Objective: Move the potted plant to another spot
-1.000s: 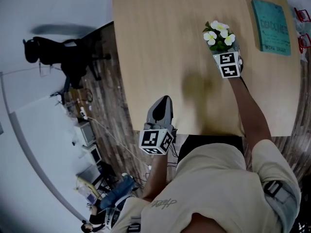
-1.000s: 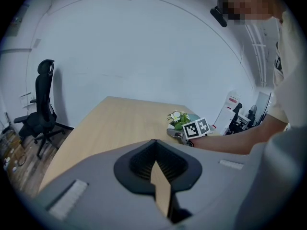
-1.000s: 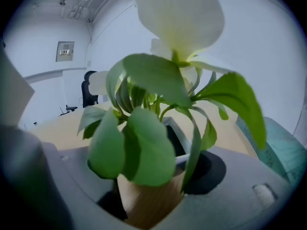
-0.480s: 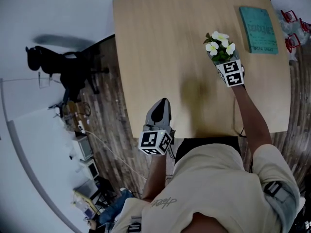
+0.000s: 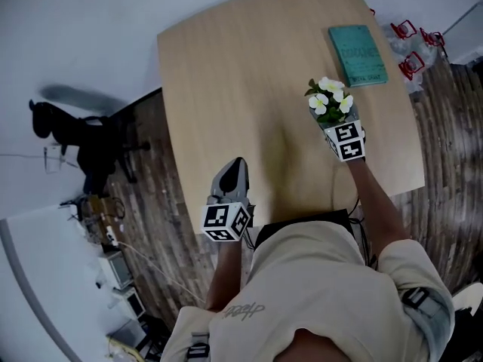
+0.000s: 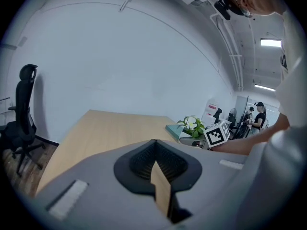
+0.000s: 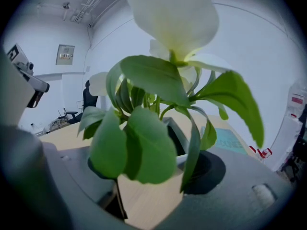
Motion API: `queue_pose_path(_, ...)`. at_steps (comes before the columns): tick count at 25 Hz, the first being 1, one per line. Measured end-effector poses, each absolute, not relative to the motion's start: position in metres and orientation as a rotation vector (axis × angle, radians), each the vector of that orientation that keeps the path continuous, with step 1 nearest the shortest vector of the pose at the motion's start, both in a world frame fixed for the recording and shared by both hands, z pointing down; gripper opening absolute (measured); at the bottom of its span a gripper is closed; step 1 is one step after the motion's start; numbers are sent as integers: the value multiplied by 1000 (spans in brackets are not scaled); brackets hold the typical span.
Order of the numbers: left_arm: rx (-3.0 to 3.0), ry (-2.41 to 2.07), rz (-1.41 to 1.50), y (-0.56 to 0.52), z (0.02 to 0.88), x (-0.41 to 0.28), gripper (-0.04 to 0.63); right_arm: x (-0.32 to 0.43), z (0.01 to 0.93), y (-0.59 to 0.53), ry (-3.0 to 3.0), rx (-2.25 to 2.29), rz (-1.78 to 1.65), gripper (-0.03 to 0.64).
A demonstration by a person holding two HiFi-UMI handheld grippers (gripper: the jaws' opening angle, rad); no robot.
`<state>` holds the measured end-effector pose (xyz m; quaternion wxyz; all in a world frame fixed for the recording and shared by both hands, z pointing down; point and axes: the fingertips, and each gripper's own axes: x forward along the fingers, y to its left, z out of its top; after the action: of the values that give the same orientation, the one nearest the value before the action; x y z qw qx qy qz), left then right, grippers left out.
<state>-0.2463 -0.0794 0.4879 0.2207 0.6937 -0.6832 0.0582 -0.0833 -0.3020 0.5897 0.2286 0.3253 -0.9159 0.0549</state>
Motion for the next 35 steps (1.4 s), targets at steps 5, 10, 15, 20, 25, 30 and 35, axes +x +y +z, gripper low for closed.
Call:
queue_pose_path(5, 2010, -1802, 173, -86, 490, -234, 18, -44, 573, -285, -2496, 1016, 154, 345)
queue_pose_path(10, 2097, -1710, 175, -91, 494, -226, 18, -16, 562, -270, -2452, 1124, 143, 345)
queue_pose_path(15, 2158, -1632, 174, -91, 503, -216, 18, 11, 559, -256, -2406, 1225, 163, 345)
queue_pose_path(20, 2184, -1544, 139, -94, 513, -210, 18, 40, 557, -238, -2353, 1320, 192, 345)
queue_pose_path(25, 2193, -1521, 119, -98, 515, -194, 18, 82, 562, -226, -2304, 1368, 218, 345)
queue_pose_path(30, 2280, -1558, 290, -98, 511, -167, 18, 115, 569, -227, -2287, 1412, 255, 345)
queue_pose_path(35, 2259, -1617, 338, -110, 500, -152, 18, 140, 580, -242, -2296, 1418, 309, 345)
